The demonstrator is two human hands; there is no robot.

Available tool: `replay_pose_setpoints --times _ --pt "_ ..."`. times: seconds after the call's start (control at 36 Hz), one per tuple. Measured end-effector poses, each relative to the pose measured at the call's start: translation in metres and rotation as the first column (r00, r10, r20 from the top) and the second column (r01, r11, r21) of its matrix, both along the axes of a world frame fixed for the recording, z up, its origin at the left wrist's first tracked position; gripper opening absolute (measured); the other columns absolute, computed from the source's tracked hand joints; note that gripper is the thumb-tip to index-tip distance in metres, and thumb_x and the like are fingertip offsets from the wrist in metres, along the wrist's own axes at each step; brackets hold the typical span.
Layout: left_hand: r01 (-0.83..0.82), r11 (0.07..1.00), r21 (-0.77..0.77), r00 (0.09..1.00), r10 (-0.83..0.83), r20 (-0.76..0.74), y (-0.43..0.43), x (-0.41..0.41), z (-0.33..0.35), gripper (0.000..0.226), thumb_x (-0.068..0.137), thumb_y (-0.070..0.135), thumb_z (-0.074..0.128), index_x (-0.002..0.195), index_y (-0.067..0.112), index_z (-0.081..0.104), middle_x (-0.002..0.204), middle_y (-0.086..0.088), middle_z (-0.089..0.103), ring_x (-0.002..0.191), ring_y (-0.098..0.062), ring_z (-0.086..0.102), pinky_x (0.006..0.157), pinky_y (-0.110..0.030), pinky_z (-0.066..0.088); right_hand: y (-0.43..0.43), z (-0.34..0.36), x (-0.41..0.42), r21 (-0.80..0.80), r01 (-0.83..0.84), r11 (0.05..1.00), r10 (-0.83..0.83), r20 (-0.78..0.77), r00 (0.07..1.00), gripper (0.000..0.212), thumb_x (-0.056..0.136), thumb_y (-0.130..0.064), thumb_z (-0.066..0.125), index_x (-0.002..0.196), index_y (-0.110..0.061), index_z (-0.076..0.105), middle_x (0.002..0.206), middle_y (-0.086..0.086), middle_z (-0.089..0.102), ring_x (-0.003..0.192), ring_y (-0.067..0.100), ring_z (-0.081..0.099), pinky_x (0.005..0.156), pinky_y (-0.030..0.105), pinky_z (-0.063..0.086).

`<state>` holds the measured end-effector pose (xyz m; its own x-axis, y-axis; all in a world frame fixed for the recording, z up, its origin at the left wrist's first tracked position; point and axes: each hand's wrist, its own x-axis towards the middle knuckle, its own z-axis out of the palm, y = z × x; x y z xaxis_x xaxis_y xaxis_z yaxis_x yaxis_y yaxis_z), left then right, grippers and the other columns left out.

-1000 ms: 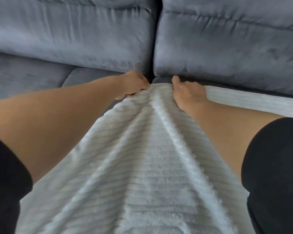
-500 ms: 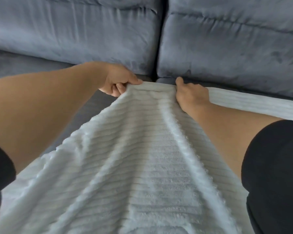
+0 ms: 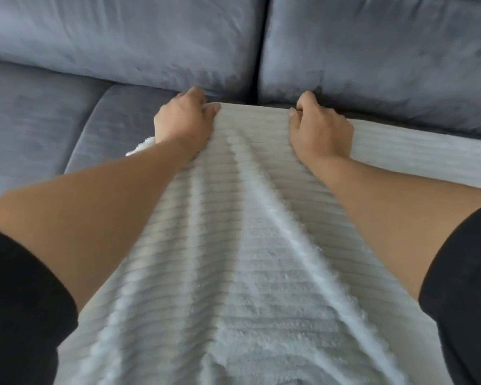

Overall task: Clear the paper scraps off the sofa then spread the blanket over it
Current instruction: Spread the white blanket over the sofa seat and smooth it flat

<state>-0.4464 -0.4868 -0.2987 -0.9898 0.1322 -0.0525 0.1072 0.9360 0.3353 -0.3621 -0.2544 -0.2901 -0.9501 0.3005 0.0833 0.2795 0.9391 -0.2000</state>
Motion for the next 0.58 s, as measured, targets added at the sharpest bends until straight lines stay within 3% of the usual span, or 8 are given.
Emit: replay_pose_setpoints --times 0.06,0.17,0.33,0.39,0.47,0.58 --pt "-0.005 1.0 0.018 1.0 0.005 0.01 0.002 0.001 0.002 0.032 0.092 0.059 0.051 0.087 0.028 0.045 0.105 -0.012 0.068 0.098 -0.041 0.061 0.071 -0.037 0.032 0.0 -0.006 0.002 0.01 0.005 1.0 -0.005 -0.055 0.998 0.028 0.101 -0.044 0.043 0.108 -0.018 0.052 0.09 0.015 0.073 0.083 0.042 0.066 0.062 0.038 0.035" --pt "-0.034 0.999 0.032 0.997 0.032 0.066 0.003 0.001 0.008 0.035 0.091 0.06 0.052 0.089 0.026 0.046 0.107 -0.009 0.067 0.101 -0.039 0.061 0.072 -0.037 0.036 -0.001 -0.014 0.002 0.03 0.008 1.0 -0.006 -0.083 0.997 0.031 0.101 -0.045 0.042 0.109 -0.017 0.051 0.087 0.015 0.072 0.08 0.042 0.066 0.06 0.038 0.034" --pt "0.011 0.992 -0.124 0.995 0.002 0.104 -0.001 0.003 0.023 0.041 0.098 0.055 0.046 0.118 0.02 0.055 0.123 -0.009 0.061 0.106 -0.041 0.061 0.073 -0.041 0.037 -0.002 -0.02 0.004 0.042 0.009 0.999 -0.006 -0.084 0.996 0.03 0.102 -0.043 0.043 0.112 -0.016 0.052 0.089 0.014 0.072 0.08 0.043 0.065 0.059 0.038 0.031" --pt "-0.007 0.98 -0.198 0.988 0.038 0.151 -0.012 0.0 0.031 0.041 0.097 0.057 0.049 0.112 0.02 0.058 0.116 -0.009 0.065 0.104 -0.038 0.062 0.073 -0.04 0.038 -0.002 -0.022 0.005 0.039 0.009 0.999 -0.005 -0.094 0.996 0.03 0.102 -0.042 0.042 0.112 -0.016 0.052 0.086 0.014 0.071 0.077 0.042 0.065 0.058 0.038 0.03" --pt "0.04 0.984 -0.172 0.967 0.005 0.255 -0.03 -0.011 0.048 0.027 0.096 0.049 0.057 0.1 0.022 0.059 0.111 -0.009 0.068 0.096 -0.035 0.063 0.076 -0.041 0.048 0.001 -0.027 0.002 0.039 -0.01 0.999 0.015 -0.119 0.993 0.029 0.102 -0.042 0.041 0.109 -0.016 0.05 0.083 0.015 0.07 0.073 0.042 0.065 0.057 0.037 0.029" --pt "0.05 0.997 -0.059 0.975 -0.036 0.219 -0.038 -0.006 0.069 0.018 0.094 0.04 0.065 0.096 0.023 0.059 0.122 -0.013 0.06 0.109 -0.035 0.06 0.097 -0.048 0.049 0.005 -0.031 0.001 0.024 -0.005 1.0 0.008 -0.116 0.993 0.029 0.101 -0.044 0.036 0.107 -0.018 0.046 0.077 0.015 0.067 0.067 0.039 0.062 0.057 0.038 0.029"
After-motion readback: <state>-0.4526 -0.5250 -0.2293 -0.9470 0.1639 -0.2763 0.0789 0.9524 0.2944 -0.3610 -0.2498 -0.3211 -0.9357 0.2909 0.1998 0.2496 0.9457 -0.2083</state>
